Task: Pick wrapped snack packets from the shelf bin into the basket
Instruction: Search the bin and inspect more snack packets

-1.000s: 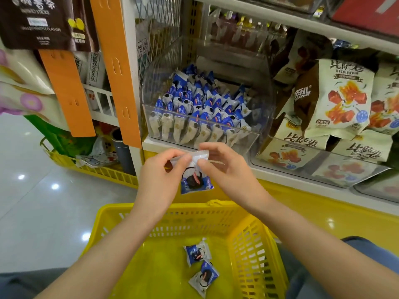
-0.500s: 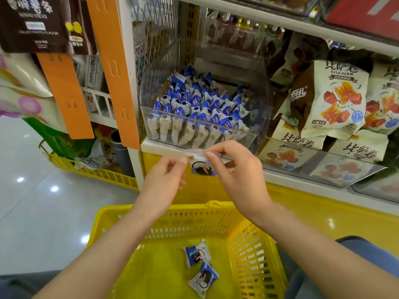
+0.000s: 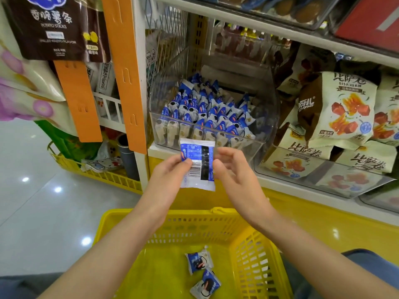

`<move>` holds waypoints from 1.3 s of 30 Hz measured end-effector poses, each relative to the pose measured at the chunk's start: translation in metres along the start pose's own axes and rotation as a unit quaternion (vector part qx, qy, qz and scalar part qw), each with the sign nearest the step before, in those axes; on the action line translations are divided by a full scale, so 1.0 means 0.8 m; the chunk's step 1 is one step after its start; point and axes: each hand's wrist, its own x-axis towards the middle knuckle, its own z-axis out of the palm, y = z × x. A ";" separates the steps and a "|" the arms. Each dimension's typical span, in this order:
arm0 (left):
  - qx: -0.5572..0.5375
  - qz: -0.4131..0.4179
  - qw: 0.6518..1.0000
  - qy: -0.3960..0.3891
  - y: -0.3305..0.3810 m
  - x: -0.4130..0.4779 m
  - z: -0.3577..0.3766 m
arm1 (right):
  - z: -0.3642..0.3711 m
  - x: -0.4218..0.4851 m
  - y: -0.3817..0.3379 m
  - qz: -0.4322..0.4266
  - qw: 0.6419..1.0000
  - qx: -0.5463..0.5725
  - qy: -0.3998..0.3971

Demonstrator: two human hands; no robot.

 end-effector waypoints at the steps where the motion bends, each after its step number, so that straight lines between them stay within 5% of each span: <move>1: 0.011 0.013 1.000 -0.009 0.000 -0.001 0.001 | -0.002 0.003 0.000 0.049 0.997 0.051 -0.019; 3: 0.051 0.054 0.997 -0.009 -0.003 -0.001 0.004 | -0.003 0.006 0.000 0.108 0.987 0.109 -0.046; 8: 0.242 0.184 0.952 0.028 -0.012 -0.004 0.003 | 0.001 0.004 0.001 0.094 0.990 0.102 -0.008; 19: 0.295 0.182 0.937 -0.052 -0.019 -0.005 0.002 | 0.006 0.001 0.014 0.060 0.997 0.036 0.014; 30: 0.365 0.252 0.896 0.022 -0.028 -0.007 0.002 | 0.015 -0.010 0.021 -0.052 0.992 -0.112 0.021; 35: 0.270 0.164 0.948 0.047 -0.026 0.001 0.009 | 0.016 -0.006 0.020 -0.042 0.995 -0.086 0.000; 37: 0.107 0.067 0.991 0.032 -0.016 0.004 0.010 | 0.015 -0.005 0.017 -0.025 0.998 -0.055 -0.032; 39: -0.049 0.007 0.999 -0.016 -0.008 0.006 0.009 | 0.013 -0.004 0.013 -0.019 0.998 -0.016 -0.052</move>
